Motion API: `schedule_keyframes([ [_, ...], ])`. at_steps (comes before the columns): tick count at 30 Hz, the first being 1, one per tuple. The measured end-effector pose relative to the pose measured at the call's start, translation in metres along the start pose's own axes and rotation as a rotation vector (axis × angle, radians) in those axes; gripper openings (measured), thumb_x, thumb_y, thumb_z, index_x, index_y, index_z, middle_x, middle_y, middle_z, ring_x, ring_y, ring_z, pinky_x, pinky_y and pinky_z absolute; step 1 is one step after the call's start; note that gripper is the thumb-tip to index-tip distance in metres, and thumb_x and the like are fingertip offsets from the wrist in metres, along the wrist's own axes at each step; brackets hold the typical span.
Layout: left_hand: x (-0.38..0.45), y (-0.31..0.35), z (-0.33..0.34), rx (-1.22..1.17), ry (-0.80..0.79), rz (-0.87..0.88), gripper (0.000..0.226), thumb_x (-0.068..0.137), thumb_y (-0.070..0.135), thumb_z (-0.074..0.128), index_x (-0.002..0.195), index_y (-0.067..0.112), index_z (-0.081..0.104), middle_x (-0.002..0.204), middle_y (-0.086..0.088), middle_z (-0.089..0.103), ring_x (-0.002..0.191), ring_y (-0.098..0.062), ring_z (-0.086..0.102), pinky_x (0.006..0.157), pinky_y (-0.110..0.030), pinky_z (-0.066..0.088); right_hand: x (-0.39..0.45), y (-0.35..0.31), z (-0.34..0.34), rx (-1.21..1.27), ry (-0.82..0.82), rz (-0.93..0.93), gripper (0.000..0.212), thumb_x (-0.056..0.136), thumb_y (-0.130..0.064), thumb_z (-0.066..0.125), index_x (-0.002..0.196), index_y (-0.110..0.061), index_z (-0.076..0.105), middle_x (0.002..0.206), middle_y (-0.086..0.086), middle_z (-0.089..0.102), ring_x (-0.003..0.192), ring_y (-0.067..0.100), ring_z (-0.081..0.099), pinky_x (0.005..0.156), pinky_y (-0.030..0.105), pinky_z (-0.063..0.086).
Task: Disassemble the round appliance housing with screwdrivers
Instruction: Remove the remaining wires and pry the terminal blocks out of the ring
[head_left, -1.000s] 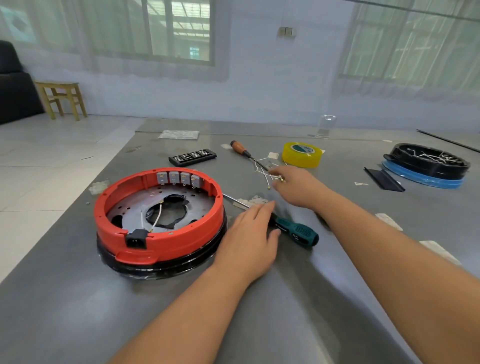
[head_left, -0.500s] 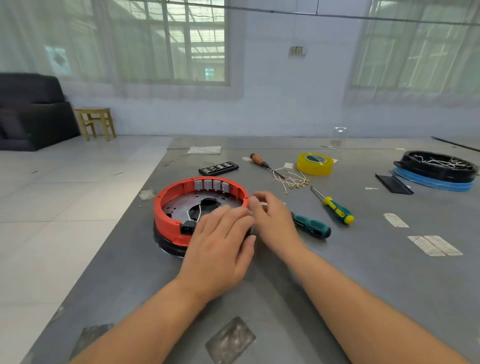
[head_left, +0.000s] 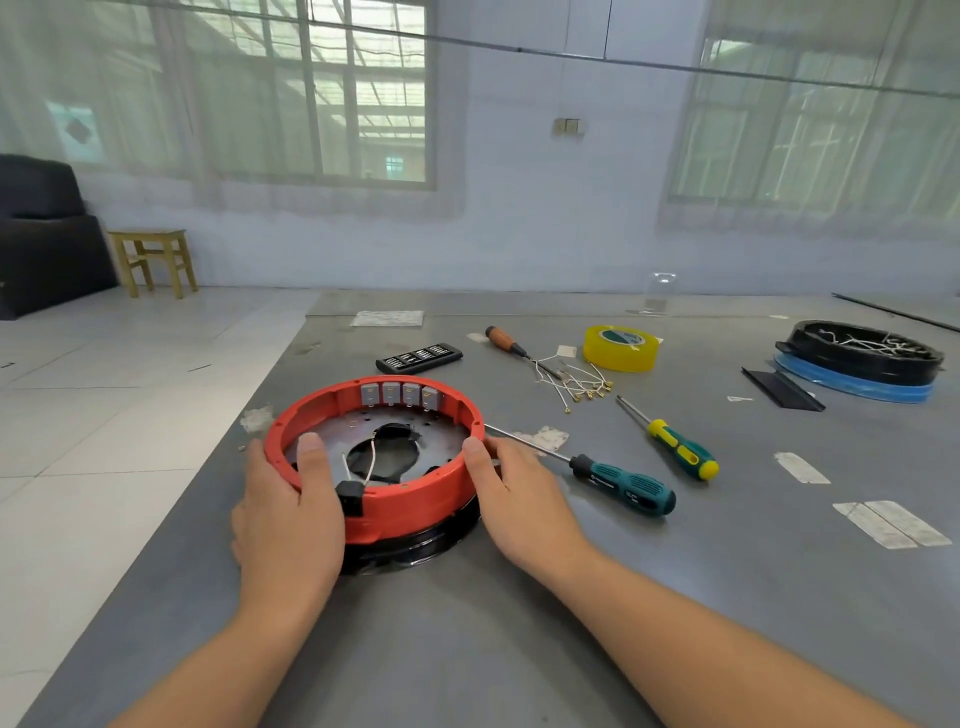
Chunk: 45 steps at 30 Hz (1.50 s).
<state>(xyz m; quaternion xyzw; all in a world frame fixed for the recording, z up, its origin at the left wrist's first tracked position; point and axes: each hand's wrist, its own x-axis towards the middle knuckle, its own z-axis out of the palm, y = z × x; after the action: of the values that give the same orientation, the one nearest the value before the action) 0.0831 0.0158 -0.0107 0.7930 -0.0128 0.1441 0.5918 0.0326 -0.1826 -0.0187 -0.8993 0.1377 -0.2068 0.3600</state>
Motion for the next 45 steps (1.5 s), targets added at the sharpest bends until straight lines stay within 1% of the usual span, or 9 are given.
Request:
schedule_keyframes([
  [10,0.004,-0.007,0.001,-0.074,-0.019,0.072,0.071,0.09,0.058,0.032,0.153,0.028,0.042,0.131,-0.005,0.064,0.132,-0.039,0.046,0.114,-0.058,0.038,0.016,-0.012,0.009,0.224,0.03,-0.01,0.058,0.103,-0.066,0.03,0.132,-0.027,0.06,0.128,-0.005,0.064,0.127,0.017,0.052,0.114,0.044,0.039],
  [17,0.006,-0.01,0.001,-0.136,-0.063,0.076,0.064,0.097,0.044,0.061,0.156,0.037,0.037,0.12,0.01,0.063,0.129,-0.03,0.053,0.105,-0.049,0.044,0.027,-0.019,0.009,0.421,-0.036,0.041,0.072,0.094,-0.08,0.026,0.159,-0.052,0.013,0.168,-0.016,0.023,0.157,0.008,0.013,0.127,0.037,0.014],
  [23,0.003,-0.009,-0.001,-0.25,-0.125,0.114,0.077,0.085,0.055,0.061,0.156,0.052,0.03,0.142,0.025,0.055,0.149,-0.014,0.041,0.123,-0.052,0.034,0.034,-0.007,-0.004,0.46,-0.177,0.047,0.083,0.064,-0.106,0.03,0.138,-0.083,0.001,0.143,-0.02,0.056,0.113,0.011,0.066,0.104,0.033,0.048],
  [27,0.0,-0.008,-0.004,-0.332,-0.16,0.204,0.073,0.1,0.044,0.069,0.154,0.064,0.024,0.148,0.048,0.039,0.137,0.016,0.044,0.115,-0.036,0.038,0.033,0.001,-0.002,0.652,-0.264,-0.059,0.092,0.074,-0.084,0.066,0.143,-0.079,0.005,0.148,-0.02,0.054,0.128,0.02,0.062,0.102,0.05,0.055],
  [31,-0.001,-0.01,-0.006,-0.525,-0.25,0.115,0.077,0.1,0.029,0.07,0.142,0.077,0.027,0.156,0.03,0.045,0.139,-0.018,0.057,0.094,-0.042,0.061,0.028,0.003,-0.005,0.747,-0.263,-0.132,0.086,0.09,-0.055,0.07,0.141,-0.08,0.006,0.14,-0.034,0.054,0.115,0.019,0.071,0.089,0.05,0.062],
  [34,0.001,-0.016,-0.005,-0.576,-0.268,0.126,0.082,0.101,0.008,0.066,0.138,0.073,0.034,0.153,0.016,0.053,0.134,-0.02,0.063,0.085,-0.036,0.064,0.024,0.006,-0.006,0.835,-0.298,-0.163,0.092,0.098,-0.031,0.07,0.144,-0.078,0.006,0.143,-0.035,0.051,0.115,0.024,0.071,0.089,0.048,0.061],
  [38,0.0,-0.017,-0.003,-0.552,-0.26,0.153,0.086,0.1,-0.003,0.065,0.139,0.066,0.032,0.151,0.009,0.056,0.133,-0.017,0.063,0.087,-0.038,0.063,0.026,0.016,-0.007,1.028,-0.287,-0.083,0.111,0.091,-0.01,0.076,0.154,-0.063,0.001,0.156,-0.016,0.044,0.12,0.028,0.069,0.09,0.049,0.06],
  [42,-0.002,-0.017,-0.002,-0.416,-0.214,0.128,0.091,0.097,-0.002,0.069,0.143,0.061,0.023,0.146,0.014,0.058,0.115,-0.004,0.071,0.105,-0.047,0.056,0.03,0.022,-0.004,1.078,-0.26,-0.01,0.083,0.082,0.002,0.081,0.15,-0.025,0.041,0.146,0.003,0.057,0.117,0.029,0.07,0.088,0.049,0.061],
  [45,-0.006,-0.014,-0.001,-0.266,-0.187,0.176,0.1,0.094,-0.003,0.071,0.154,0.051,0.012,0.153,0.011,0.051,0.126,-0.007,0.066,0.117,-0.047,0.047,0.031,0.023,-0.003,1.106,-0.261,-0.005,0.079,0.08,0.006,0.082,0.146,-0.024,0.049,0.139,0.006,0.063,0.116,0.03,0.07,0.088,0.049,0.061],
])
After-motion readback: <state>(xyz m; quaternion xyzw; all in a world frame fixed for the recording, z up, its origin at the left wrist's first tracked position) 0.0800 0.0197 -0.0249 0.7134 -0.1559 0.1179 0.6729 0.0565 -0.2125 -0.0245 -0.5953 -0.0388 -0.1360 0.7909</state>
